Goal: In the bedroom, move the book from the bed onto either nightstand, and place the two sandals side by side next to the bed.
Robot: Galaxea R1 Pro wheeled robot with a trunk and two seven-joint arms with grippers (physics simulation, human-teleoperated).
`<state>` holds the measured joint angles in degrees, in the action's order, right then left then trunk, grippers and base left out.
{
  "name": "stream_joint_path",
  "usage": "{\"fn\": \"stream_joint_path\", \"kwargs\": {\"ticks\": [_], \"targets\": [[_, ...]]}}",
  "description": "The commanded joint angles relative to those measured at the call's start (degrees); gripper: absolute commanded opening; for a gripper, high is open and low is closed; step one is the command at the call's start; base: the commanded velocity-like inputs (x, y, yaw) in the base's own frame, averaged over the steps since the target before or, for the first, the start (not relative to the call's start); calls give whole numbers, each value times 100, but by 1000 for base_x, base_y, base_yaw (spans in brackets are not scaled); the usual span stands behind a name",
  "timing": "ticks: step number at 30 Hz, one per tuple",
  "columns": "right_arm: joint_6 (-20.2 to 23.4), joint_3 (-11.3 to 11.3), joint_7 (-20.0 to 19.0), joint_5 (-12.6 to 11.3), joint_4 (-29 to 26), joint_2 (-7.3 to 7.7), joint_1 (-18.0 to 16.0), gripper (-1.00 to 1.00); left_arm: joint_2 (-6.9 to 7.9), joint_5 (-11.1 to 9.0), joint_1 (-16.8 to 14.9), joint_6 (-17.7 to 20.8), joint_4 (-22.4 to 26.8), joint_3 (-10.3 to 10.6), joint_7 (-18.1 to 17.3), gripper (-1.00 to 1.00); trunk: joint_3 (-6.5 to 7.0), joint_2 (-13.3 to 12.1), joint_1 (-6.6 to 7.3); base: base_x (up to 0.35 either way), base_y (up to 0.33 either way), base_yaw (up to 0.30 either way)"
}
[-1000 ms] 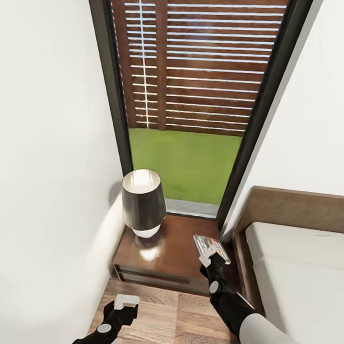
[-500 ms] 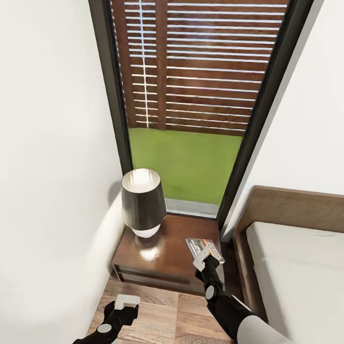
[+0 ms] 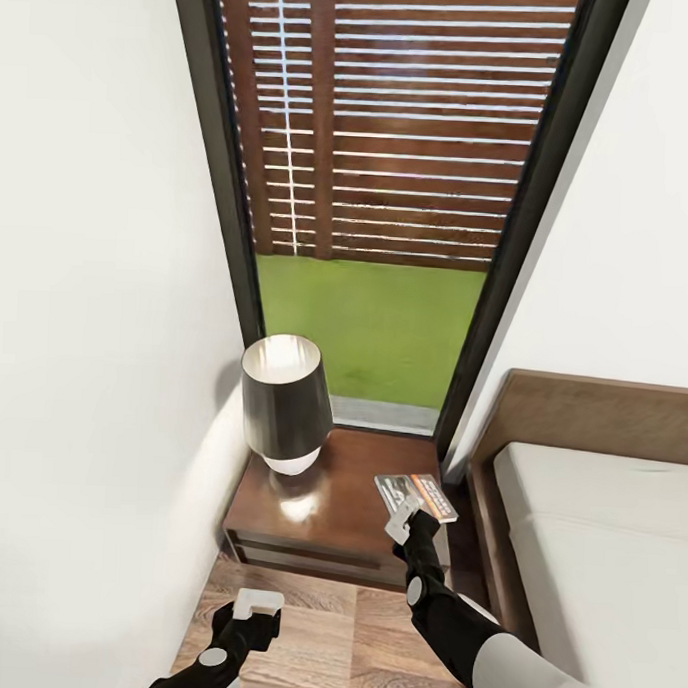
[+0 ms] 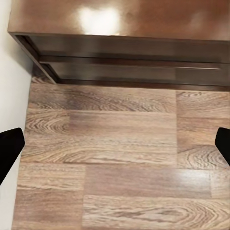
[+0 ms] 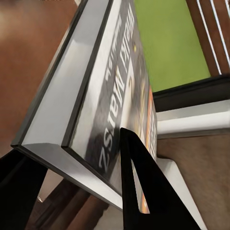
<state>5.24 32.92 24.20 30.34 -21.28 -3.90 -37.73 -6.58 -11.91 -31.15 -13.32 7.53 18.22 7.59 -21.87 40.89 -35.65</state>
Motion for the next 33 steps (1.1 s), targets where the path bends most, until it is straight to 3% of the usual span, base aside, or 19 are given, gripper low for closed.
{"fn": "stream_joint_path", "kwargs": {"ticks": [1,28,33], "targets": [[53,29,30,53,1,1,-4,-100,0,-48,-5,-21,-6,50,25,100,-25,47,-23,0,0,0],[19,-21,76,25,-62,3,-1,-100,-1,-48,-5,-4,-6,50,32,100,-510,1130,-616,0,0,0],[13,-17,245,20,-62,3,-1,-100,-1,-48,-5,-3,-6,50,32,100,-600,1331,-726,0,0,0]]}}
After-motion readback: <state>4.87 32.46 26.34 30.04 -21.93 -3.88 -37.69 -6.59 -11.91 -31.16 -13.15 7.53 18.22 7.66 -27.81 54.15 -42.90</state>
